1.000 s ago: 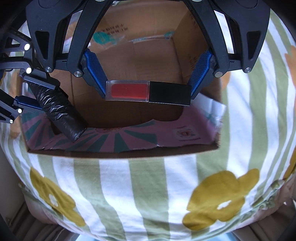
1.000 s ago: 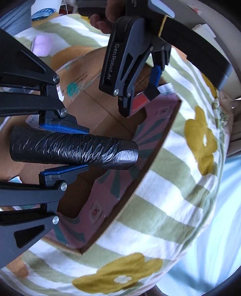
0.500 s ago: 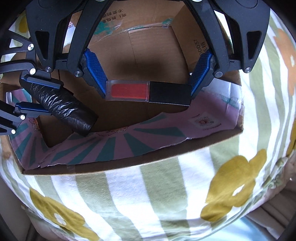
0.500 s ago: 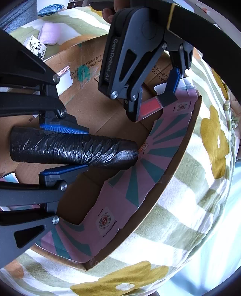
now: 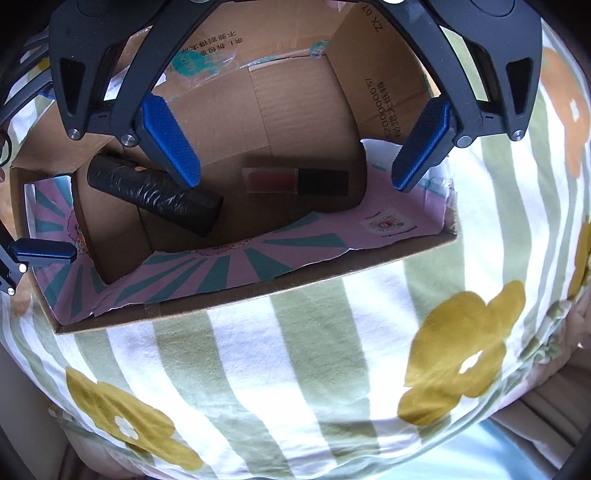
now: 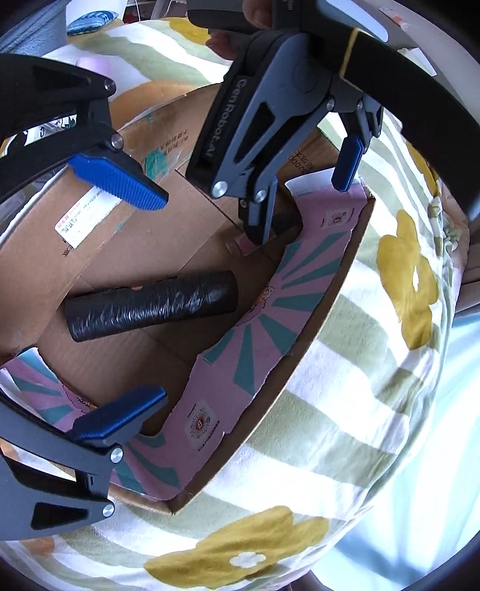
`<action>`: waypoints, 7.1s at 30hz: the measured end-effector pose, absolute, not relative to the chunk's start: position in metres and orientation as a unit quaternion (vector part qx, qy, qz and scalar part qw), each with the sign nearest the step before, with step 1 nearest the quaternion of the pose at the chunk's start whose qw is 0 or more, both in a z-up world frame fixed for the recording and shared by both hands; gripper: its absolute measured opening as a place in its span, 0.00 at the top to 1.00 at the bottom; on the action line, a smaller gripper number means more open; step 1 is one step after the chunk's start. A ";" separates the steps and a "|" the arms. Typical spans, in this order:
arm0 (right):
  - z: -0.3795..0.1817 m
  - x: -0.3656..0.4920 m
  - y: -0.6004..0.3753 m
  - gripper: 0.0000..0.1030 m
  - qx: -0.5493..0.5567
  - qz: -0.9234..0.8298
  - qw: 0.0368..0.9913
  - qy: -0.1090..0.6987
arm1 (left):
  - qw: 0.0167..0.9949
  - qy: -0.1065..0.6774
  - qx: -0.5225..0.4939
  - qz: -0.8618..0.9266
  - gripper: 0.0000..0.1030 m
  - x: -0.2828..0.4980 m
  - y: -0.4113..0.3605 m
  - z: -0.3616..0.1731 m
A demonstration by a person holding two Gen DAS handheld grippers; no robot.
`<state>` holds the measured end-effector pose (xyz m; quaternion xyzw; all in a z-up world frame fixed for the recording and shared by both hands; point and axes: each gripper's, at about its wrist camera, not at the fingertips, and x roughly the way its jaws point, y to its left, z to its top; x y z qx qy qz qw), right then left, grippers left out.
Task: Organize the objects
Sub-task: 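Withdraw both tools from the box back over the remaining items, then grasp the pink towel with the left tool while the right tool grasps the white sock, then carry towel and sock over the box and open both tools inside it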
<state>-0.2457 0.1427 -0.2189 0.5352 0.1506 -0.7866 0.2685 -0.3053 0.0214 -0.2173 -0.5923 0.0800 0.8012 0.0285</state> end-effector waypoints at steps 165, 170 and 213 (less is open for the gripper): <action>-0.016 -0.001 0.142 0.52 0.468 -0.882 0.045 -0.026 | 0.045 -0.047 -0.496 0.866 0.58 -0.001 -0.016 0.005; -0.015 -0.002 0.139 0.52 0.468 -0.882 0.047 -0.024 | 0.045 -0.047 -0.496 0.866 0.58 0.000 -0.013 0.006; -0.199 -0.281 0.174 0.52 0.595 -0.800 0.068 -0.033 | 0.049 -0.032 -0.643 0.764 0.58 -0.271 0.021 -0.196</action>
